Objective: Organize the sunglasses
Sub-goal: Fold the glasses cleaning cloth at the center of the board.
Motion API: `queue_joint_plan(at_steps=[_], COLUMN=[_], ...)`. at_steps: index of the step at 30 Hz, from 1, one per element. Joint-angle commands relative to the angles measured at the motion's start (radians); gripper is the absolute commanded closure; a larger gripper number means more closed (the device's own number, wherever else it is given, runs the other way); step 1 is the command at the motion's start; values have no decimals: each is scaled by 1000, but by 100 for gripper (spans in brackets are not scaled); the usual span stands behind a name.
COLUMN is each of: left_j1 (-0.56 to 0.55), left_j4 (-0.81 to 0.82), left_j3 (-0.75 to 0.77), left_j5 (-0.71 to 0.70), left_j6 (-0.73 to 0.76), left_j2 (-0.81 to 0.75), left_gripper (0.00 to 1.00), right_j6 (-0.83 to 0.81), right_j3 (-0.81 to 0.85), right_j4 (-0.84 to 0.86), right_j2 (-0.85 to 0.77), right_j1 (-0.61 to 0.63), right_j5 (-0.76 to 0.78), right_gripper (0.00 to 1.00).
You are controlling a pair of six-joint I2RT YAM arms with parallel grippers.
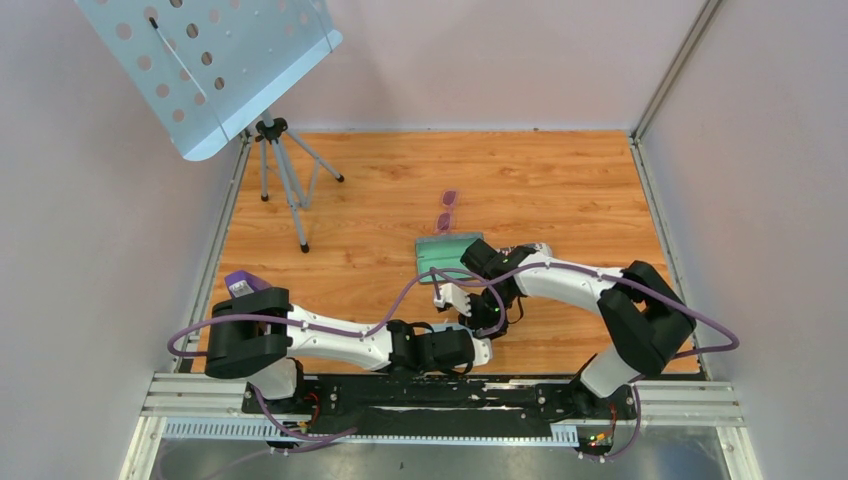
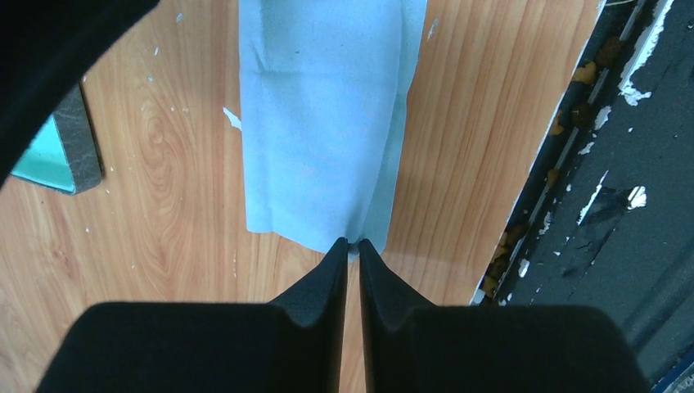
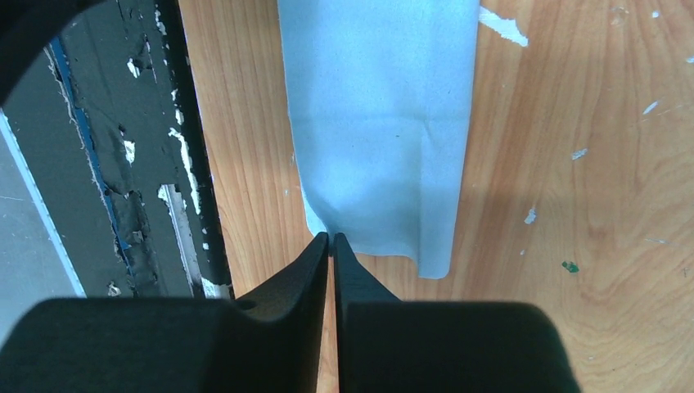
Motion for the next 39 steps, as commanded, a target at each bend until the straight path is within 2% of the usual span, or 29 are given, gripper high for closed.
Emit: queue_joint_plan(at_steps=[1,8,15,20,25,28,32,36,39], left_j1=[-9,-9,-9,-9,-9,-9,-9,-9,15], left_j4=[-11,-32,-69,-144,-201,-153,-7,130,173], left_j3=[24,35,46,66,50,23,-39,-88,-126], left_j5=[-31,-69,-82,-102,-118,-113,-136,-174,-245], left_j6=[-11,-17,-10,-10,-26,-30,-68,-199,-339], left_j2=[-1,5,2,-6,-99,-188,-257,-309,-389], left_gripper=[87,87,81,76,69,65,61,59,51], right_j6=[-20,-18,-27,-26,-41,-58,-22,18,36], right_j3=[-7,-2,13,40,57,61,111,150,161], right_j4=[-38,-57,-97,-124,-158,-155,-142,-127,-120], right_j2=[11,-12,-14,-36,-77,-87,-35,29,76], right_j1=[22,22,22,1,-45,-88,-159,-220,-226], right_j5=[-21,-63,-123,-153,-177,-209,-281,-379,-393], right_gripper=[88,83,77,78,79,79,79,80,81])
